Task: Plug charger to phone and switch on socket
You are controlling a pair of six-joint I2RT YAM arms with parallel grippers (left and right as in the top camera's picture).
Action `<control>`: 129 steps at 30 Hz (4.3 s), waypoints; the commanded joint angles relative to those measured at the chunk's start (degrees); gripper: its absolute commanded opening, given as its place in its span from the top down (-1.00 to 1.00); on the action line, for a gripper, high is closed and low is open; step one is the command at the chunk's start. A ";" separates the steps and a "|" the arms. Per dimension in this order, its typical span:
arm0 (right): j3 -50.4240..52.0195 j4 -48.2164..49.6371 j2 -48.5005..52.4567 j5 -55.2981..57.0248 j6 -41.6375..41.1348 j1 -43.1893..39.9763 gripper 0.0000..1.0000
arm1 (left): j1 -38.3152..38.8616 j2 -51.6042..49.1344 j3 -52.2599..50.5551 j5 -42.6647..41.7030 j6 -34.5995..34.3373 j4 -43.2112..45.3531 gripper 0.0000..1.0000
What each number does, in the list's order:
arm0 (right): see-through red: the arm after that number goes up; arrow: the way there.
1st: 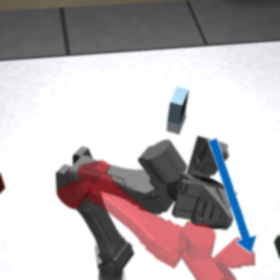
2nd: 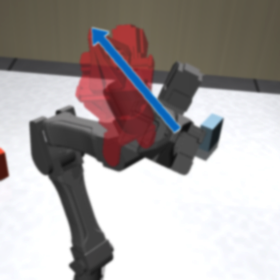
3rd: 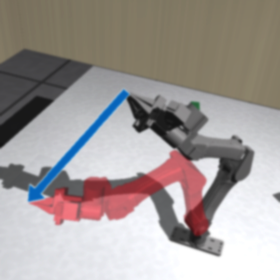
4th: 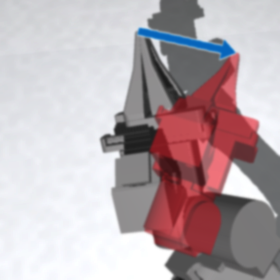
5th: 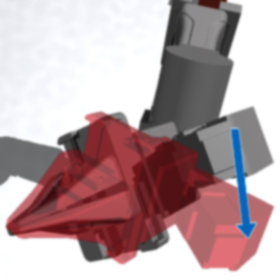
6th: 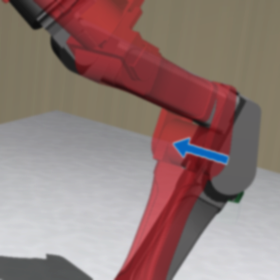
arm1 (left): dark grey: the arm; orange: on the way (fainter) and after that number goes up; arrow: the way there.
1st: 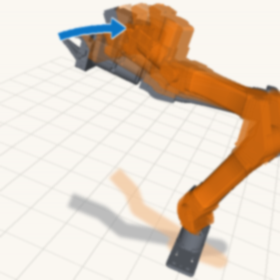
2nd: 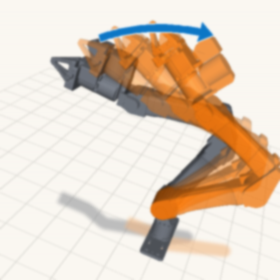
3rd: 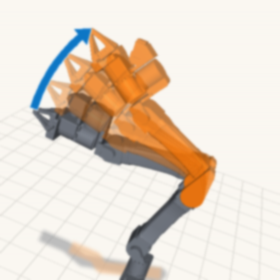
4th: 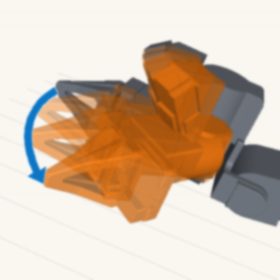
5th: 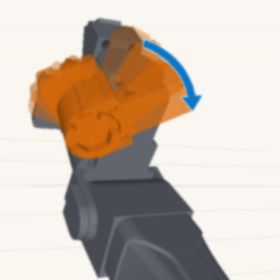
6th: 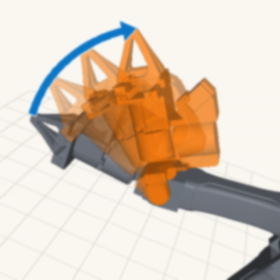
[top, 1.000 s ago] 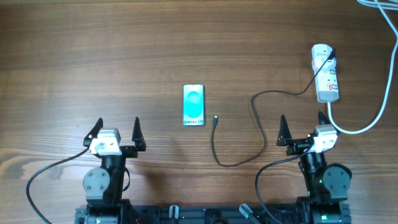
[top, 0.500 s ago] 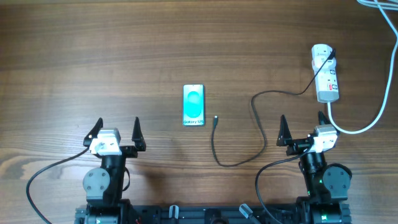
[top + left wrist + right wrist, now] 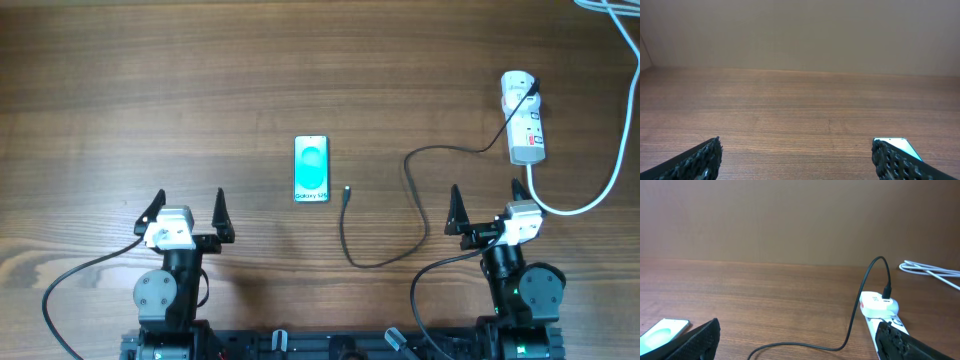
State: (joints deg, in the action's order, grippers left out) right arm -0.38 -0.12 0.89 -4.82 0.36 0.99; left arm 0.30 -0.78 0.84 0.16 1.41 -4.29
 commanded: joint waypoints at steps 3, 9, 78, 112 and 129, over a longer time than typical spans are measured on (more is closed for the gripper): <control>0.09 0.20 -0.28 0.74 0.98 0.28 -0.99 | 0.17 0.61 -0.48 -0.11 -0.15 0.02 -1.00; 0.09 0.20 -0.28 0.76 0.98 0.28 -1.00 | 0.17 0.61 -0.48 -0.11 -0.15 0.02 -1.00; 0.09 0.20 -0.28 0.76 0.98 0.28 -1.00 | 29.53 -96.24 97.22 -1.92 -27.41 -74.77 -0.99; 0.09 0.20 -0.24 0.74 1.01 0.28 -1.00 | 29.97 -118.97 90.55 0.57 -33.20 -55.28 -1.00; 0.09 0.20 -0.24 0.76 0.98 0.28 -1.00 | 28.81 -125.50 90.03 -0.76 -28.59 -51.58 -1.00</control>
State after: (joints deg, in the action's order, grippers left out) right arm -0.36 -0.05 0.91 -4.80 0.36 0.99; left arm 28.75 -125.01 91.59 -0.30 -28.88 -56.01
